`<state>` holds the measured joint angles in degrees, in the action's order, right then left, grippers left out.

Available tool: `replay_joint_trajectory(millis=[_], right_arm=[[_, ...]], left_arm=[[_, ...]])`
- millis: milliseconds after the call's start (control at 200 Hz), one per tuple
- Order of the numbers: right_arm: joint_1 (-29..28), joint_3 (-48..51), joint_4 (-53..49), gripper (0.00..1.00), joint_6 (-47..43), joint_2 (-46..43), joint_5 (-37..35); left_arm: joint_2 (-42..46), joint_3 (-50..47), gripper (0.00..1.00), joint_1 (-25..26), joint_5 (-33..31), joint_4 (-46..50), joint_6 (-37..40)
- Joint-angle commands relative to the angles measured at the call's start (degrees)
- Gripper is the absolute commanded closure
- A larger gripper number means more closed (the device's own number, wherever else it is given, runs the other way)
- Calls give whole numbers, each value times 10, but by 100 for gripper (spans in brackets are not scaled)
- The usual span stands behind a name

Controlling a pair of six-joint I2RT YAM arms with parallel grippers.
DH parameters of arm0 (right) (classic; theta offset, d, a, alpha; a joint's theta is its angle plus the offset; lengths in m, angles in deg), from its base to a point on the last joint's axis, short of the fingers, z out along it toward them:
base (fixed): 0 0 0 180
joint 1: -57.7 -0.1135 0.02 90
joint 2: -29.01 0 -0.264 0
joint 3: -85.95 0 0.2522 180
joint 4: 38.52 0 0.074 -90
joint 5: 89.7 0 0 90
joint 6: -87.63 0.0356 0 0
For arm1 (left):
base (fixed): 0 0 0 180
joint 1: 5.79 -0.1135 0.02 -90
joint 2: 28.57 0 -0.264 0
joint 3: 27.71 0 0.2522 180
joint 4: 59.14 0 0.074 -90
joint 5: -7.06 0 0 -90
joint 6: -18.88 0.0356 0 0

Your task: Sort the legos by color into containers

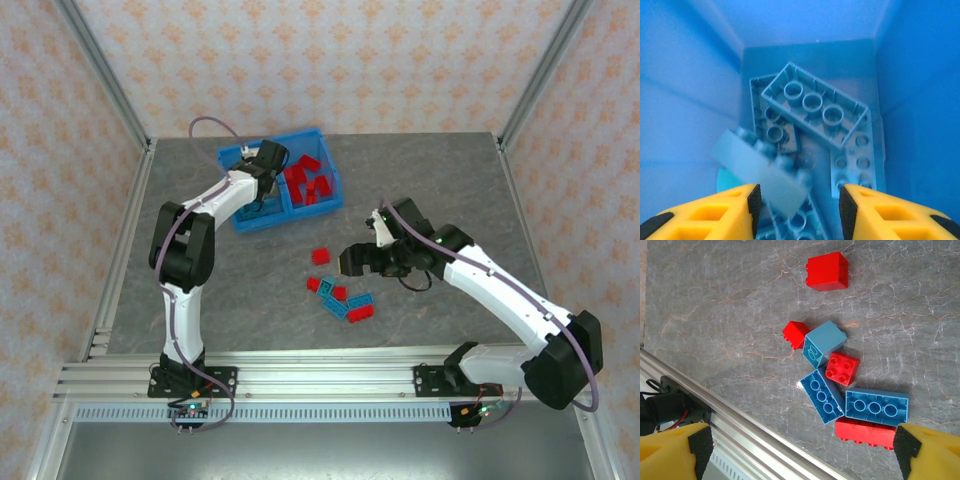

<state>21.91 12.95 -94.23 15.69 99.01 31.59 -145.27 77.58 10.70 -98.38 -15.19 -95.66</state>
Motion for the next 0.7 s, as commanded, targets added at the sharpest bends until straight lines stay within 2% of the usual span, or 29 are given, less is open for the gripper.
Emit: replay_joint_trajectory(millis=[0, 100, 180, 380, 505, 566, 696], right_arm=[[1, -1, 15, 6, 11, 17, -20], [-3, -6, 15, 7, 10, 45, -44], [-12, -12, 17, 8, 5, 76, -55], [-41, -39, 67, 9, 16, 164, -58], [-64, -73, 84, 9, 12, 232, -100], [-70, -94, 89, 9, 12, 267, -122], [-76, -142, 112, 9, 17, 337, -155]], left_arm=[[129, -49, 51, 2, 45, -31, -13], [233, -108, 47, 11, 112, -49, -14], [322, -160, 40, 37, 162, -68, 16], [505, -231, 28, 141, 163, 1, 153], [607, -279, 14, 148, 252, 27, 222], [651, -310, 1, 148, 283, 25, 269], [736, -403, 0, 149, 328, 12, 400]])
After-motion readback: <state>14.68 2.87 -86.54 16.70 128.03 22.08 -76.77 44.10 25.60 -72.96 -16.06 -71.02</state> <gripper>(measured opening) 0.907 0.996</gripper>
